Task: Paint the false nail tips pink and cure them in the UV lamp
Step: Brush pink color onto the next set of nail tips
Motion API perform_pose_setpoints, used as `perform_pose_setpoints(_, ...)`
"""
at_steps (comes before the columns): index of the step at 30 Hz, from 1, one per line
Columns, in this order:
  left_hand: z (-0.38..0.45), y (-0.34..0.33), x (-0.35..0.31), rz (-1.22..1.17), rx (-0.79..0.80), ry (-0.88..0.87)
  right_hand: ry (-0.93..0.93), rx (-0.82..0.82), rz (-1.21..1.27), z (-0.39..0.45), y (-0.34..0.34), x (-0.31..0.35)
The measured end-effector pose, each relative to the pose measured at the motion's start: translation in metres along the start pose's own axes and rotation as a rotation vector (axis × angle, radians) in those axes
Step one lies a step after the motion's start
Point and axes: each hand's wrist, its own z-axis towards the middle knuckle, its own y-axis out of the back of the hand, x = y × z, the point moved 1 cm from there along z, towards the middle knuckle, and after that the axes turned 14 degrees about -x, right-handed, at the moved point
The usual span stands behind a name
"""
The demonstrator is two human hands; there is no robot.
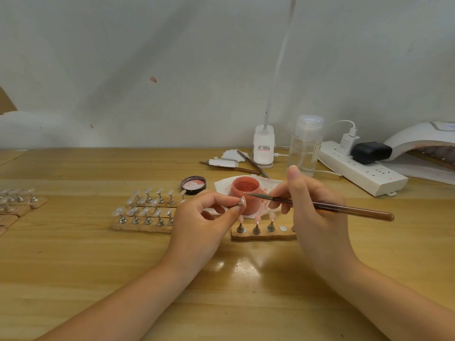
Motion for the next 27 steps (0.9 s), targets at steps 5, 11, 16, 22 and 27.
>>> perform_pose_setpoints(5, 0.0, 0.0001, -0.0002, -0.001, 0.003, 0.007, -0.023, -0.012, 0.054, -0.0052, 0.0027, 0.0002)
perform_pose_setpoints(11, -0.0002, -0.0007, -0.0006, -0.05, 0.02, 0.014, -0.014, -0.069, 0.05, -0.0005, 0.0076, -0.0011)
perform_pose_setpoints(16, 0.0022, -0.0006, 0.0034, -0.045, 0.035, -0.034, 0.025, -0.071, 0.011, 0.0002, 0.0085, -0.0032)
perform_pose_setpoints(22, 0.0007, -0.0007, 0.0042, -0.049, 0.068, -0.047, 0.062, -0.004, 0.009, 0.0008, 0.0045, -0.0007)
perform_pose_setpoints(27, 0.0005, -0.0024, 0.004, -0.055, 0.081, -0.074, 0.095, 0.045, -0.03, 0.0008, 0.0021, 0.0004)
